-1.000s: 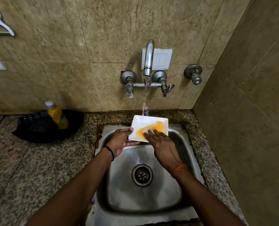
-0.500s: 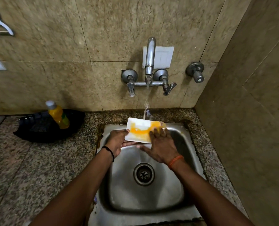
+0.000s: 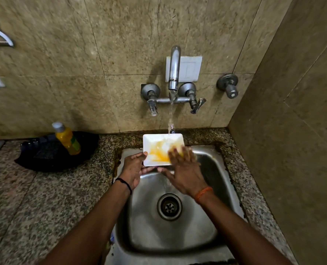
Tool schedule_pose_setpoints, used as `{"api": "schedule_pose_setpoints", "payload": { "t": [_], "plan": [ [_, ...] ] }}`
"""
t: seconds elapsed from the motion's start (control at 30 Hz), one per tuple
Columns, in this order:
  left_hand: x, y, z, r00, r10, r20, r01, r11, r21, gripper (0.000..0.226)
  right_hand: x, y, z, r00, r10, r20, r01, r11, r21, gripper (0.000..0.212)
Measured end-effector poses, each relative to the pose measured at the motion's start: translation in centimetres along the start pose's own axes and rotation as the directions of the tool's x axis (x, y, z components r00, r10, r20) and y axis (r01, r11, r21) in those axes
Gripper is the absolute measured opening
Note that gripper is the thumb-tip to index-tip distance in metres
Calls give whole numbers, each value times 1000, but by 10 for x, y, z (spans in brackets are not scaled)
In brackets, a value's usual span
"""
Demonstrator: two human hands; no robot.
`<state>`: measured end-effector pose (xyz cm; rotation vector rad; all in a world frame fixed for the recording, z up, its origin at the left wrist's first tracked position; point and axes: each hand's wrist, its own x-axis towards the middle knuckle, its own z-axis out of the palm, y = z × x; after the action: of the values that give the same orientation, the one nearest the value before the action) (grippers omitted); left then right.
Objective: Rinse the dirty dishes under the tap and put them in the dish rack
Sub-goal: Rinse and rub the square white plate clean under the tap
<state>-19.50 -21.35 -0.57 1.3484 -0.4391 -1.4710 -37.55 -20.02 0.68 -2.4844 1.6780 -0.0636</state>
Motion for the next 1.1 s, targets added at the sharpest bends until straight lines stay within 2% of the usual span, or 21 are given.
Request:
{"api": "schedule_pose_setpoints", "payload": {
  "t": [0.07, 0.17, 0.23, 0.3, 0.4, 0.47, 0.57, 0.67, 0.73, 0.8, 0.9, 0.97, 1.03, 1.1],
  "plan": [
    [0, -2, 4, 1000, -20, 0, 20, 1000, -14, 28, -10, -18, 2, 994, -109, 0, 109, 989, 105, 94],
    [-5, -8, 15, 997, -21, 73, 19, 999, 26, 26, 0, -23, -1, 984, -178, 11, 171, 961, 219, 81],
    [-8, -8, 18, 993, -17, 115, 13, 999, 35, 22, 12, -12, -5, 986, -165, -2, 163, 972, 168, 83],
    [-10, -4, 16, 991, -18, 133, 14, 1000, 28, 19, 22, 7, -6, 996, -93, -13, 94, 995, 41, 85],
    [-4, 2, 7, 998, 8, 62, -8, 1000, 0, 24, 20, 25, -7, 998, 42, -43, -45, 996, -78, 100],
    [-1, 5, 2, 1000, 13, 16, -12, 999, -44, 27, 7, 16, -4, 999, -3, -43, -1, 996, -90, 102],
    [-1, 4, 3, 1000, 11, 9, -10, 996, -87, 24, -14, -6, 7, 988, -139, -65, 141, 990, 20, 82],
    [-9, -5, 13, 998, -22, 65, 29, 995, -100, 15, -12, -11, 8, 979, -201, -45, 204, 974, 103, 75],
    [-17, -9, 20, 991, -48, 127, 61, 993, -102, 18, -2, -5, 2, 977, -211, -33, 212, 976, 56, 82],
    [-20, -12, 22, 984, -69, 165, 81, 994, -69, 26, 8, 6, -1, 985, -168, -37, 167, 986, -22, 86],
    [-20, -7, 18, 980, -79, 185, 86, 996, -31, 29, 19, 31, -5, 998, -29, -58, 22, 993, -116, 97],
    [-16, 0, 10, 985, -83, 154, 88, 996, -26, 26, 16, 43, -10, 994, 82, -67, -90, 988, -127, 90],
    [-14, 6, 3, 987, -97, 132, 102, 994, -29, 26, 8, 46, -14, 980, 198, -26, -198, 980, 4, 68],
    [-12, 11, 1, 987, -119, 108, 121, 992, -16, 26, 5, 39, -15, 964, 264, 40, -266, 930, 252, 62]
  ]
}}
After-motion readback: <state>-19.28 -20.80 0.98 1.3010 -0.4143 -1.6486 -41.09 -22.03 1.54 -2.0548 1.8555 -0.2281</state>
